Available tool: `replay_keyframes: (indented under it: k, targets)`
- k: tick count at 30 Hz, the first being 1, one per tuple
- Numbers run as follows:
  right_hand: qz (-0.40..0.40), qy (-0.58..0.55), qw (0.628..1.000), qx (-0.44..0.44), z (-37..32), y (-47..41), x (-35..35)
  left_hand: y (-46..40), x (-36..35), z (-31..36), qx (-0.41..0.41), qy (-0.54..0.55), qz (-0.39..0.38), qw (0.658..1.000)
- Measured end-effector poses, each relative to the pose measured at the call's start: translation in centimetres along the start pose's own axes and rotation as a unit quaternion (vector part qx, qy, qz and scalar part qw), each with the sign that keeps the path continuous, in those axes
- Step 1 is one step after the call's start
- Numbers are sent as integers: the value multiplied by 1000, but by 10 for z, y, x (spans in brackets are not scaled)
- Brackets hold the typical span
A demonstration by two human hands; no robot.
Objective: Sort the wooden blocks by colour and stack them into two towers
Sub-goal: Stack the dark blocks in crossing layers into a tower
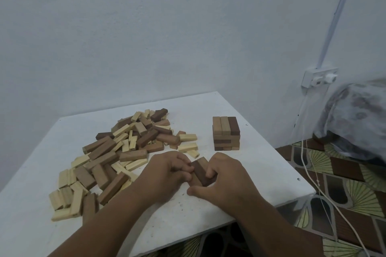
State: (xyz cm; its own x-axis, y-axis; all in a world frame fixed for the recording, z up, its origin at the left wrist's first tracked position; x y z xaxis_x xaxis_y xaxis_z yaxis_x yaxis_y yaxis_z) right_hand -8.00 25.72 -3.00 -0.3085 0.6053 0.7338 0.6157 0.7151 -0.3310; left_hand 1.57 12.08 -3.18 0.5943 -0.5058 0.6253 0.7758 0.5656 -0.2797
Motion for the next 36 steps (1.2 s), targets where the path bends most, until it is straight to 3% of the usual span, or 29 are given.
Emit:
replay_keyframes:
  k: [6,11,14,18,24,28,36]
  targets:
    - [-20,-50,998,34,10,0,5,0,9,8,-80,-84,-81,990]
    - [-52,-100,992,51,21,-1,16,1,6,20,-70,-84,-135,985]
    - [-30,-123,990,63,22,-3,26,0,6,21,-54,-55,-117,990]
    - [61,-194,976,78,22,-9,52,-7,13,25,-11,73,-42,996]
    - [175,-315,930,77,28,-32,73,-35,5,49,25,249,1,968]
    - [183,-383,905,32,41,-50,73,-61,-1,57,23,219,24,975]
    - [179,-401,898,-28,67,-70,57,-95,-24,47,46,157,26,986]
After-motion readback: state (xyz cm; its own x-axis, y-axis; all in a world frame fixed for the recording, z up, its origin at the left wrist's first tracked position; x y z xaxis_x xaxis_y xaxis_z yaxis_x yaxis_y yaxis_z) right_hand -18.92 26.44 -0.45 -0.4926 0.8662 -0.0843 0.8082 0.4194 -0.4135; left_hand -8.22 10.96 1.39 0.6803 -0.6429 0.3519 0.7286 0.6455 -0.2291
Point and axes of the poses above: each hand's wrist, its own y-axis away from the middle knuckle, its own x-axis out of the back of the hand, z = x × y, the point moved 5 cm from there along -y, towards the middle knuckle, and after that the axes turned 9 degrees about z, right-handed, at the moved point
